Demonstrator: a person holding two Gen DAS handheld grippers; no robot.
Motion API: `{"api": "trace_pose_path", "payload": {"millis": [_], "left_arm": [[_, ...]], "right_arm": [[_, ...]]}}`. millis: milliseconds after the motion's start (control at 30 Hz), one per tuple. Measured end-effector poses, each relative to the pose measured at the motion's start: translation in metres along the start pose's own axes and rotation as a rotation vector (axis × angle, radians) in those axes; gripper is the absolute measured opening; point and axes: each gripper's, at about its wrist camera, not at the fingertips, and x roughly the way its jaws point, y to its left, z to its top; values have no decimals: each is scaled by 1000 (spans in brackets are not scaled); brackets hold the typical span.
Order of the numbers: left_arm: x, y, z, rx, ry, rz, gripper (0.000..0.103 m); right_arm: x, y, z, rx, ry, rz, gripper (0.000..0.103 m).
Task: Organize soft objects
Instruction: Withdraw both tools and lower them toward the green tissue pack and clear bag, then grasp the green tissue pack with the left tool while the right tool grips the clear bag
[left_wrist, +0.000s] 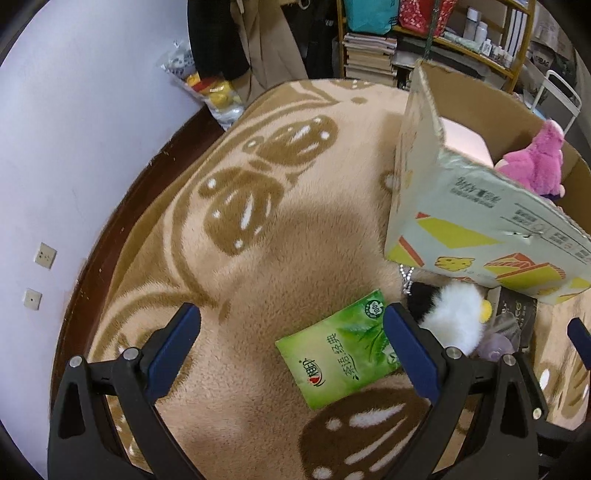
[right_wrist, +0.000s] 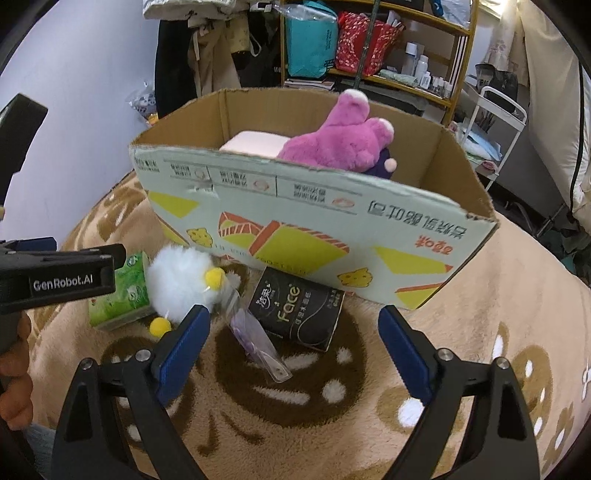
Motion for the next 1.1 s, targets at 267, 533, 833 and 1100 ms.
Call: {"api": "trace_pose_path", "payload": {"millis": [267, 533, 833, 1100], "left_arm": [[12, -4, 2, 0, 38, -28, 98], [24, -2, 4, -41, 83, -75, 98], [32, -5, 2, -66, 132, -152, 98], [36, -3, -6, -83, 157, -143, 97]], "right_arm": [[10, 2, -1, -9, 31, -3, 96], [15, 8, -3, -30, 56, 10, 92], [19, 14, -6, -37, 87, 75, 67], [20, 22, -9, -85, 105, 97, 24]]}}
